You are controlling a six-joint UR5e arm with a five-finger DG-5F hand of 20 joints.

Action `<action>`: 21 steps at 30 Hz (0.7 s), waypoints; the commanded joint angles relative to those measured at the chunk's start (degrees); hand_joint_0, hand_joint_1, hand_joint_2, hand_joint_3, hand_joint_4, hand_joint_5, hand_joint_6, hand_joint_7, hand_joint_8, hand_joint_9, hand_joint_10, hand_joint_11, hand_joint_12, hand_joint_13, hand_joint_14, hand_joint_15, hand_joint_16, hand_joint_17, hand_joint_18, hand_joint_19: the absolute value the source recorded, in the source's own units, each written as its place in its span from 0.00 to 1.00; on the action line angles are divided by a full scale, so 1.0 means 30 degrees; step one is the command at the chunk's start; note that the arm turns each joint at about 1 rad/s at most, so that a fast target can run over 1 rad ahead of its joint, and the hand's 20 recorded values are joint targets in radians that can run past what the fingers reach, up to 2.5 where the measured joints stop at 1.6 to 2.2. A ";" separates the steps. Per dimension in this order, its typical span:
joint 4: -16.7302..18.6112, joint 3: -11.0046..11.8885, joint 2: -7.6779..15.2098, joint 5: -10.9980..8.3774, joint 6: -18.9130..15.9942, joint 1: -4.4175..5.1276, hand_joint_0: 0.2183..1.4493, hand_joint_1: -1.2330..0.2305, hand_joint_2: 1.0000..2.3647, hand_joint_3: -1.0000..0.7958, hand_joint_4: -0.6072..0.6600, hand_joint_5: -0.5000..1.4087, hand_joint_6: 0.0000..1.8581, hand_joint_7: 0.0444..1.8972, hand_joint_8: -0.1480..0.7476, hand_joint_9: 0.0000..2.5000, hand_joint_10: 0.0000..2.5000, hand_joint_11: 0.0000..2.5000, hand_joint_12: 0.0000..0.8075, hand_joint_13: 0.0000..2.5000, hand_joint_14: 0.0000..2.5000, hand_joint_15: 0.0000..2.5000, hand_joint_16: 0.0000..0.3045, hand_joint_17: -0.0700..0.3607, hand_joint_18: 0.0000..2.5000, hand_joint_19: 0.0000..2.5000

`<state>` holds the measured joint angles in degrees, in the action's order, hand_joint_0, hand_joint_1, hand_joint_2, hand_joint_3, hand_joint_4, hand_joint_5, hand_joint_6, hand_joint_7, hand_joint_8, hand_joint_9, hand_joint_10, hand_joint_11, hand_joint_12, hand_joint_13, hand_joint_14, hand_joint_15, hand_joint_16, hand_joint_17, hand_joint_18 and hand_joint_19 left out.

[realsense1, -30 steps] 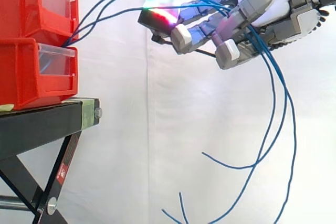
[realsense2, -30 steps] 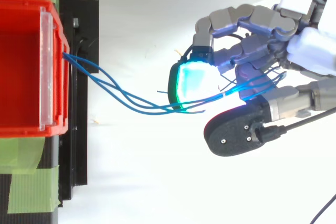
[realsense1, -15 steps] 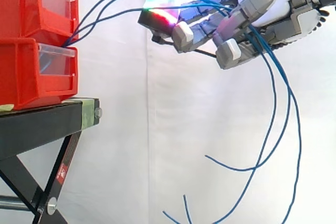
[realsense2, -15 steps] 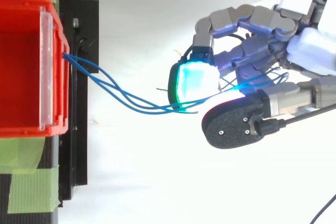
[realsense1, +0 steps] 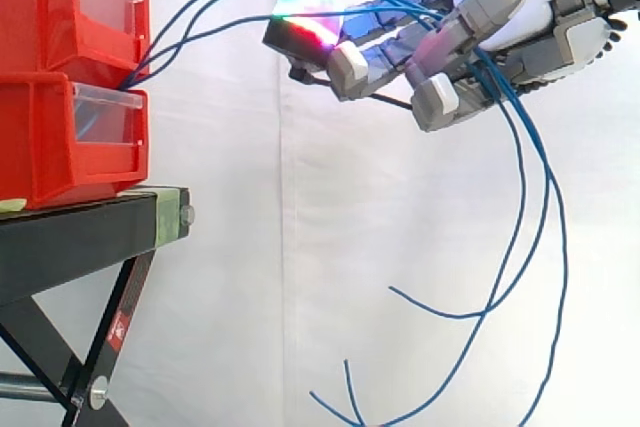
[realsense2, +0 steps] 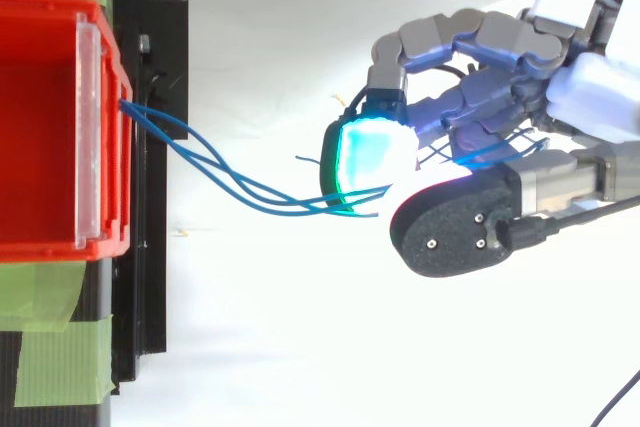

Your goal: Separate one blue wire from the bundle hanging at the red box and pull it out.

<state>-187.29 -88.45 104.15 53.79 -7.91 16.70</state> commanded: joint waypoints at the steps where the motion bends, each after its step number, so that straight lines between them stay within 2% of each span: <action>1: -0.0001 0.0011 0.0000 0.0000 0.0000 0.0000 0.23 0.35 0.00 0.28 0.55 0.14 0.40 0.63 0.51 0.29 0.01 0.60 0.45 0.43 1.00 0.14 0.19 0.46 0.39 0.48; 4: -0.0001 0.0011 0.0000 0.0000 0.0000 0.0000 0.24 0.35 0.00 0.28 0.55 0.14 0.40 0.63 0.51 0.29 0.01 0.59 0.44 0.43 1.00 0.13 0.19 0.46 0.38 0.49; 11: -0.0001 0.0011 0.0000 0.0000 0.0000 0.0000 0.30 0.36 0.01 0.38 0.53 0.14 0.42 0.61 0.47 0.30 0.01 0.60 0.40 0.43 1.00 0.14 0.16 0.42 0.38 0.49; 21: -0.0001 0.0011 0.0000 0.0000 -0.0029 0.0000 0.35 0.39 0.02 0.49 0.52 0.14 0.44 0.59 0.46 0.33 0.00 0.60 0.40 0.44 1.00 0.14 0.16 0.41 0.38 0.49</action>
<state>-187.28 -88.47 104.15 53.79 -7.99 16.69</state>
